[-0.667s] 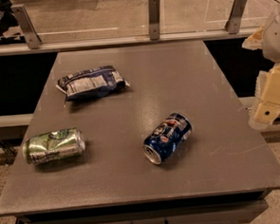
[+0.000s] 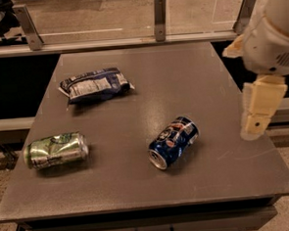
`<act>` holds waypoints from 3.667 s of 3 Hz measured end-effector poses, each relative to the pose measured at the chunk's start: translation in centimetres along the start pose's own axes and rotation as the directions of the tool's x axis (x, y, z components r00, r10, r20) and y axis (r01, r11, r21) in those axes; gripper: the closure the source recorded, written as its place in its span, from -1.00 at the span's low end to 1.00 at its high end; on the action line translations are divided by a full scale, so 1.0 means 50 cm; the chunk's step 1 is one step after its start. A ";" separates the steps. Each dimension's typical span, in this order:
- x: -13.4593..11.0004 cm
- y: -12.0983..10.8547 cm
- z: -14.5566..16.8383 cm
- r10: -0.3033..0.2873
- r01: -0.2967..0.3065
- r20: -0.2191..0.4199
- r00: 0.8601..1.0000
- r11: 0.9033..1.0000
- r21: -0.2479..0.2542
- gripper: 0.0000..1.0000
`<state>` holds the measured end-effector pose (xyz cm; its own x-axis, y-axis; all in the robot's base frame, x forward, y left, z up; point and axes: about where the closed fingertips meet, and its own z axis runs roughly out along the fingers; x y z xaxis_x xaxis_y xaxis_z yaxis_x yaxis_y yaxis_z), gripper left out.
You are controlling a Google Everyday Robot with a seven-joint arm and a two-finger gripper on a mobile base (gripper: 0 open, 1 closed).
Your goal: Place pepsi can upright
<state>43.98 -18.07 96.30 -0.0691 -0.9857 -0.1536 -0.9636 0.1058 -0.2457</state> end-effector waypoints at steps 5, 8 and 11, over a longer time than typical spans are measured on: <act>-0.268 0.164 0.248 -0.751 0.759 0.140 0.645 0.609 -0.230 -1.00; -0.197 0.162 0.289 -0.622 0.625 0.107 0.776 0.735 -0.262 -0.63; -0.200 0.159 0.275 -0.623 0.626 0.106 0.775 0.736 -0.257 0.77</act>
Offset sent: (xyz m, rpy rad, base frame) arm -0.0536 0.1710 -0.1071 -0.1610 0.1198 0.9639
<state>40.59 -5.57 82.71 0.5736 -0.8164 -0.0671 -0.8190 -0.5729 -0.0315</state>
